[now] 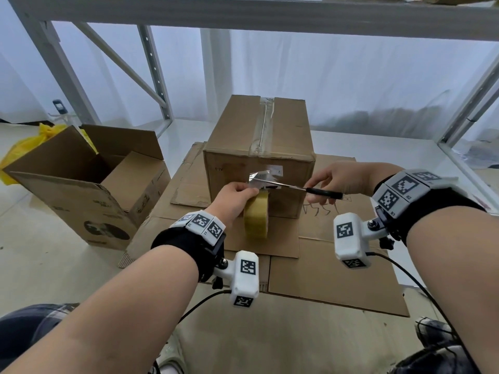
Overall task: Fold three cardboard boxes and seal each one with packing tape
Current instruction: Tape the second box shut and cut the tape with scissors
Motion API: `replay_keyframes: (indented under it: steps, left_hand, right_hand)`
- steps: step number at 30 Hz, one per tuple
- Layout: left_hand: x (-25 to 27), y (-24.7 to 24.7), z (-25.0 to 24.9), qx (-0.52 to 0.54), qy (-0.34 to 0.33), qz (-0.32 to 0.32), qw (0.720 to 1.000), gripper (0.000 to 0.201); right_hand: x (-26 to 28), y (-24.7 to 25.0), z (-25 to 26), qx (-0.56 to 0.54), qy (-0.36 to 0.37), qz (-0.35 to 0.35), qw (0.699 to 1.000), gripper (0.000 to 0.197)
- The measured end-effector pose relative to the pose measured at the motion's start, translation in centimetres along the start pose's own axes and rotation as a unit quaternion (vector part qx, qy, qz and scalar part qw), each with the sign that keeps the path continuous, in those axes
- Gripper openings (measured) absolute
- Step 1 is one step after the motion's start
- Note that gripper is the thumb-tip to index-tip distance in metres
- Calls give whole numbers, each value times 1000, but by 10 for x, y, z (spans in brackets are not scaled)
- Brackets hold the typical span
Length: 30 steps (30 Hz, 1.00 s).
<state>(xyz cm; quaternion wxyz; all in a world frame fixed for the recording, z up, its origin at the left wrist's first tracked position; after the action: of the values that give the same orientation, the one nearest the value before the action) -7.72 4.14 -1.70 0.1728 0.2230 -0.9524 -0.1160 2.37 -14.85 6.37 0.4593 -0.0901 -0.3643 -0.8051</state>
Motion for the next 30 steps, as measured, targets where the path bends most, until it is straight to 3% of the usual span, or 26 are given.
replay_keyframes:
  steps: [7,24,28,30]
  left_hand:
    - [-3,3,0,-3,11,-56,998,9]
    - [-4,6,-8,-60,4,-84,995,12]
    - [0,7,7,-100,30,-76,992,17]
    - [2,9,17,-99,33,-82,991,16]
  right_hand:
    - [6,4,-9,-9,-9,0,1000,28]
    - [-2,-5,9,36,41,-15,998,36]
    - [0,3,13,19,52,-41,998,26]
    - [-3,1,12,34,30,-21,999,27]
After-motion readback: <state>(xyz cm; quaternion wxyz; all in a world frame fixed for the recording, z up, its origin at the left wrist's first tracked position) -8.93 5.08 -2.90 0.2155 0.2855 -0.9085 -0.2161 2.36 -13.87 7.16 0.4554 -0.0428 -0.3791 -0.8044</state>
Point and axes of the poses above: each hand's wrist, its own x-axis away from the middle knuckle, its own y-axis out of the back of the hand, z = x × y, the point moved 6 cm from there along -x, towards the middle knuckle, and after that the axes turned 13 degrees about -x, right-handed, at the moved point
